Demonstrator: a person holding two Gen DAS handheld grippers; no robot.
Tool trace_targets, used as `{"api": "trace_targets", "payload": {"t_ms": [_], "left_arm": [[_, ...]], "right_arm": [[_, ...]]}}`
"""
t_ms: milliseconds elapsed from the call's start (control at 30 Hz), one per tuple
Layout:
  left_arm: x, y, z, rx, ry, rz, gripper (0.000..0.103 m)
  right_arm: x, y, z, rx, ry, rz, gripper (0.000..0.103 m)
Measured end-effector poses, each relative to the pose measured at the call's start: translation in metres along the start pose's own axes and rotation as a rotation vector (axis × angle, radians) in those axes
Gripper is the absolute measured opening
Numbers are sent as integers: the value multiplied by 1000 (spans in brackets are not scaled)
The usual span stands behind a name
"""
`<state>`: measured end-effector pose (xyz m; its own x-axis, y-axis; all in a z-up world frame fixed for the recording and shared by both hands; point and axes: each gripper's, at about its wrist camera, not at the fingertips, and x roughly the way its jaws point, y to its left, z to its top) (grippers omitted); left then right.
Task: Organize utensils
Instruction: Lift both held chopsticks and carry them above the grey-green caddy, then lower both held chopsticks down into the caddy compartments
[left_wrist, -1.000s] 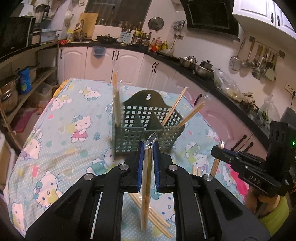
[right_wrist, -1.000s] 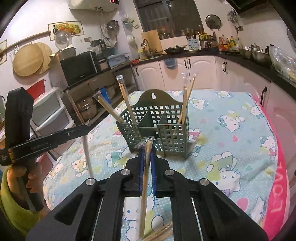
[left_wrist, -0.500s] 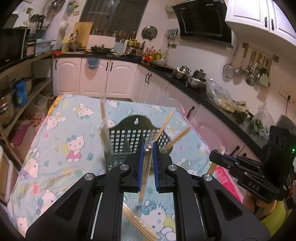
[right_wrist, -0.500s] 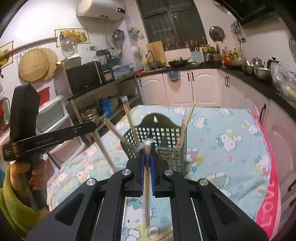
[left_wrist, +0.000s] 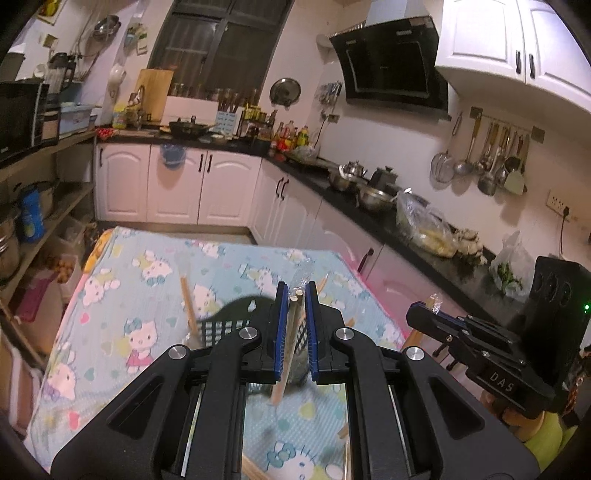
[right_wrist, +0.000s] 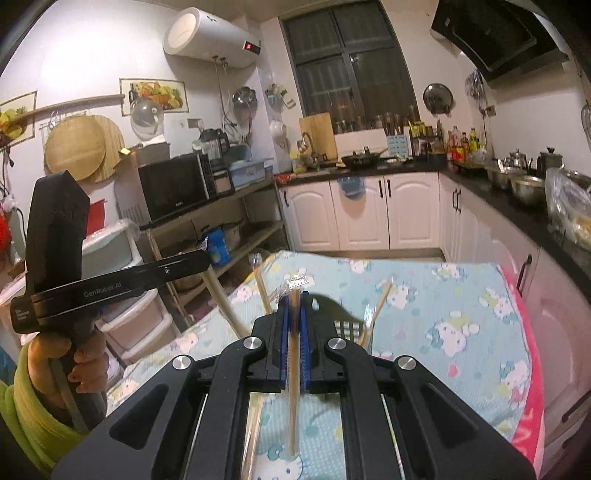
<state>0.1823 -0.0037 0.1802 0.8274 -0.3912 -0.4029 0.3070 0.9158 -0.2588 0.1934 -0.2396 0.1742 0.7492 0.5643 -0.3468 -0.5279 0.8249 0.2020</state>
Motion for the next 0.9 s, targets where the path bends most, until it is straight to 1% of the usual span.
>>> {"api": "trace_targets", "payload": {"t_ms": [300, 467, 633, 767, 900], "left_arm": [[8, 0, 28, -7, -52, 13, 4], [12, 4, 36, -12, -79, 41, 4], [23, 12, 38, -21, -82, 68, 4], [32, 16, 33, -20, -84, 92, 4], [40, 18, 27, -20, -76, 97, 4]], "right_arm": [[3, 4, 30, -16, -58, -7, 6], [10, 4, 46, -17, -77, -6, 6], [17, 1, 60, -16, -101, -15, 6], [24, -4, 71, -18, -117, -25, 6], [30, -8, 78, -34, -142, -48, 6]]}}
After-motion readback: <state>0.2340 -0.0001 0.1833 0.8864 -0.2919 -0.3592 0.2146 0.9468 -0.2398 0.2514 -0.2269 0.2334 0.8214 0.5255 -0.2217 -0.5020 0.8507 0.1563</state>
